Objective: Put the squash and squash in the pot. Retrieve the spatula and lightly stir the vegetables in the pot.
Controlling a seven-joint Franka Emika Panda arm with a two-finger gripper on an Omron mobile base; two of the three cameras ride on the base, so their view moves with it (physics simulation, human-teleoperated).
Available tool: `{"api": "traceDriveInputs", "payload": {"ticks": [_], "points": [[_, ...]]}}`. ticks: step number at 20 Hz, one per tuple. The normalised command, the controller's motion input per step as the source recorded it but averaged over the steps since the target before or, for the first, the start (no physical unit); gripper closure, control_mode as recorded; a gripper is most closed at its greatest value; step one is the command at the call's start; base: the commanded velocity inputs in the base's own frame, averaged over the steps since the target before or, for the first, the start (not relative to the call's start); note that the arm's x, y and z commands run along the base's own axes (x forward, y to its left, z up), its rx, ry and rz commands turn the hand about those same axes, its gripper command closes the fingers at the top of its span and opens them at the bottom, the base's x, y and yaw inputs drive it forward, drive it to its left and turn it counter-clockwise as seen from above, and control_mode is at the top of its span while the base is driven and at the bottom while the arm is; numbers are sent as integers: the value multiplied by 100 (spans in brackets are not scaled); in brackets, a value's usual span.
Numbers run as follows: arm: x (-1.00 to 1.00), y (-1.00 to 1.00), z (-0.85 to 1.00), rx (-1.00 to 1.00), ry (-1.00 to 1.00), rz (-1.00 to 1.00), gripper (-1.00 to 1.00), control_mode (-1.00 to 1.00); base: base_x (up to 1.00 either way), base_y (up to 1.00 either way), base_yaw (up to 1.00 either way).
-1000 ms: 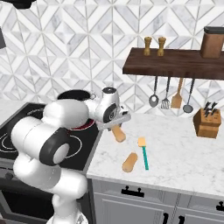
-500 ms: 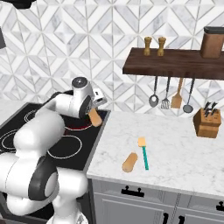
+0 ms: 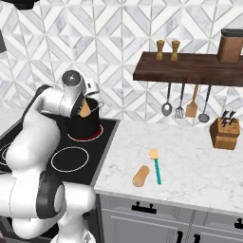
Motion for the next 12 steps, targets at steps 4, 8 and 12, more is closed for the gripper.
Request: {"api": "traceDriveInputs", "payload": {"ticks": [4,8,12], "points": [[62,50,48,13,-4,0,100,-100,0,0,0],[89,41,-14,3,0,0,100,-100,0,0,0],[89,48,-47,0,0,0,100,-100,0,0,0]]}}
